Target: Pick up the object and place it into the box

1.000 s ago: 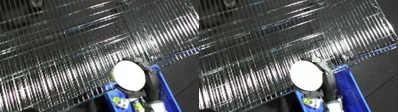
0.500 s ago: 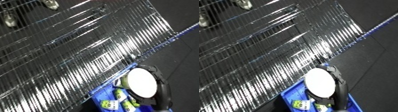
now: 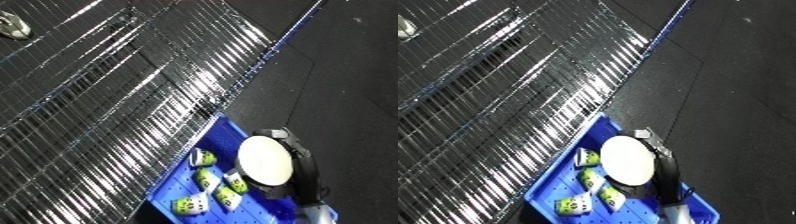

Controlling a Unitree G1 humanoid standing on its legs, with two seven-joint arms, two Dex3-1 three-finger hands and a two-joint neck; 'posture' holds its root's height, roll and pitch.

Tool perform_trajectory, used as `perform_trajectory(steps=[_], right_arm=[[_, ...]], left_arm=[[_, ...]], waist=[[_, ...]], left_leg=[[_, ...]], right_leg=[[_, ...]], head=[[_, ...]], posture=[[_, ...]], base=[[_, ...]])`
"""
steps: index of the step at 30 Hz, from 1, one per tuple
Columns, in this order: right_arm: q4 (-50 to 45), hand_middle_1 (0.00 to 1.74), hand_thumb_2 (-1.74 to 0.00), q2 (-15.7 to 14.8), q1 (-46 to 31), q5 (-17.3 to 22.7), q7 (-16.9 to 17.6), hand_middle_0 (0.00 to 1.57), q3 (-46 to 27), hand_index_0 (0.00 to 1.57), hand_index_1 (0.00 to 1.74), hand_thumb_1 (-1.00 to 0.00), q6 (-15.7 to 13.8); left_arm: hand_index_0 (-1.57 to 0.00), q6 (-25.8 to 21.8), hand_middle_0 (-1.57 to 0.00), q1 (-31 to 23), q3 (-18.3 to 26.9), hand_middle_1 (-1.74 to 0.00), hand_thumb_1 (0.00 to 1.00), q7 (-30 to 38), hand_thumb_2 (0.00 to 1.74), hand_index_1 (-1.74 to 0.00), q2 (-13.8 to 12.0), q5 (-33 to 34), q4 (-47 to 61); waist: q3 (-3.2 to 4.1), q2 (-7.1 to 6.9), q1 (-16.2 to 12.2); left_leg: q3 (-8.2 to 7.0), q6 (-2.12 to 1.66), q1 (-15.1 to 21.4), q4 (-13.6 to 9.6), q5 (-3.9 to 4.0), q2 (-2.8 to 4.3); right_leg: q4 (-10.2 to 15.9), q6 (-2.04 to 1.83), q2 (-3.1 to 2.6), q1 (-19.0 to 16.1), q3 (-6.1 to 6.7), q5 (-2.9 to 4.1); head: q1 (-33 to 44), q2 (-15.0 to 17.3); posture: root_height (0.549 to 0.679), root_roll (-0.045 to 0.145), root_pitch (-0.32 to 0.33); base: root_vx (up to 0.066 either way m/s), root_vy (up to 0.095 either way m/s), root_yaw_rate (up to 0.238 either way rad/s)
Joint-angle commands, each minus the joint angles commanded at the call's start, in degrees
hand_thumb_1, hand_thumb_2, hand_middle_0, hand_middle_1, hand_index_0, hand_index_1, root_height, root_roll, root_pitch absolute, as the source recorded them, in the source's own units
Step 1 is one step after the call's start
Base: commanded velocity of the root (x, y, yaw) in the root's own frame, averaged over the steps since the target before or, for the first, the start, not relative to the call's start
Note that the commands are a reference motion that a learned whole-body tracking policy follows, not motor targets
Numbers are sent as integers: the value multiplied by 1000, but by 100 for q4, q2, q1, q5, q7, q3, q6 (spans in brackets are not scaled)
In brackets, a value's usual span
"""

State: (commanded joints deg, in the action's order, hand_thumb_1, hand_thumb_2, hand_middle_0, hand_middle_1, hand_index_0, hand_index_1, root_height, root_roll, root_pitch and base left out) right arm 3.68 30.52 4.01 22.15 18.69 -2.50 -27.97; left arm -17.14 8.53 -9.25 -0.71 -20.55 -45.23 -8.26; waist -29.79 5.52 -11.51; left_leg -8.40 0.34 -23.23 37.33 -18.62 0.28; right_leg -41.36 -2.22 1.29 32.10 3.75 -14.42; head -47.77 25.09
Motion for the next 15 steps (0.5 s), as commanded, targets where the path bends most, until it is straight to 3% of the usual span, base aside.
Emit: perform_trajectory(steps=[8, 14, 15], right_arm=[[406, 522, -522, 18, -92, 318, -87, 471, -66, 471, 522, -300, -128], [665, 0, 0, 39, 11, 457, -88, 0, -53, 0, 0, 0, -179], [674, 0, 0, 40, 26, 456, -85, 0, -52, 0, 0, 0, -185]], left_arm=[[-1570, -43, -1570, -32, -45, -1740, 1000, -18, 1740, -1740, 14, -70, -58], [-1570, -33, -1570, 0, -100, -1740, 1000, -24, 1740, -1740, 21, -67, -100], [-1570, -40, -1570, 3, -105, -1740, 1000, -19, 1740, -1740, 19, -67, -101]], waist=[[0, 50, -23], [0, 84, 19], [0, 91, 24]], left_leg=[[14, 6, 55, -45, -4, -48], [50, -20, 117, -236, 93, -102], [49, -23, 121, -268, 110, -108]], right_leg=[[26, -2, -6, -30, 36, 7], [293, -44, 17, -84, 42, 154], [333, -52, 20, -85, 43, 175]], head=[[-136, 77], [-155, 108], [-135, 87]], posture=[[643, 99, 98], [647, 100, 103], [648, 99, 105]], base=[[1, 25, 7], [5, 21, 25], [-7, 33, 1]])
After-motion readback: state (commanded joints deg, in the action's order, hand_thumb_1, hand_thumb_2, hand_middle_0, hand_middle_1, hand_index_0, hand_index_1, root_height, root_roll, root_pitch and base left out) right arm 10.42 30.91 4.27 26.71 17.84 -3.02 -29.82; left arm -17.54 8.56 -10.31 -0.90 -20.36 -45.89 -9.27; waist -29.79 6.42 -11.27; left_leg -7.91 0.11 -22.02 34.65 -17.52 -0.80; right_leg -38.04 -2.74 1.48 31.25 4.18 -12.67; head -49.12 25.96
